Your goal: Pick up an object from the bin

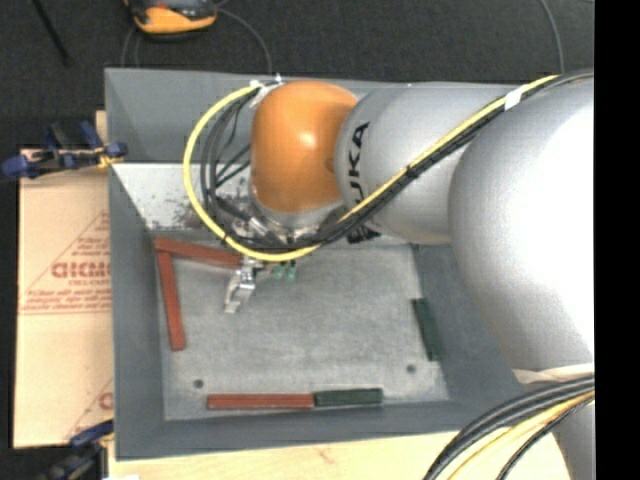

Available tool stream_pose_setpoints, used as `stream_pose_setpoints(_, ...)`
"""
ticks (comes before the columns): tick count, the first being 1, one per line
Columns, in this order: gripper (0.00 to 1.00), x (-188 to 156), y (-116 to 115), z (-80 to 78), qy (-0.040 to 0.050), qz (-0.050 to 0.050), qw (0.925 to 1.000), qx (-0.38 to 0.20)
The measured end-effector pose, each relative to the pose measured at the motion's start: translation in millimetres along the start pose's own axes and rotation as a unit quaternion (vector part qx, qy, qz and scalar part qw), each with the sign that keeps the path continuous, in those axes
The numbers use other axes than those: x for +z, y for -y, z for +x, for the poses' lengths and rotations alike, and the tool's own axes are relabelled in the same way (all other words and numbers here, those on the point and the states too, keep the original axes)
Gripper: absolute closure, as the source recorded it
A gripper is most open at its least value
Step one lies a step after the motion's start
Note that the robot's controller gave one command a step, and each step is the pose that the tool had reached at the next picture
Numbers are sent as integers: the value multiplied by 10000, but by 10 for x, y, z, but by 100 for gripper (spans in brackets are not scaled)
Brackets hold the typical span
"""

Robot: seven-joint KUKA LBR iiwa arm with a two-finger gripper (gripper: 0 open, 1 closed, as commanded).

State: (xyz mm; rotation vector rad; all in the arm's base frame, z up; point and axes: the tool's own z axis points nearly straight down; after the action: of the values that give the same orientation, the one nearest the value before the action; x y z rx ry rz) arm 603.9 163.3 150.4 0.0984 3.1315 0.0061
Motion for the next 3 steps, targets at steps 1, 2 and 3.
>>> stream_pose_setpoints(1, 0, 155, 110, -183, -54, 31, 10000, -24)
stream_pose_setpoints(2, 0, 100, 134, -223, -22, 11, 9987, 502)
stream_pose_setpoints(3, 0, 769, 305, -275, -15, 11, 9981, 613)
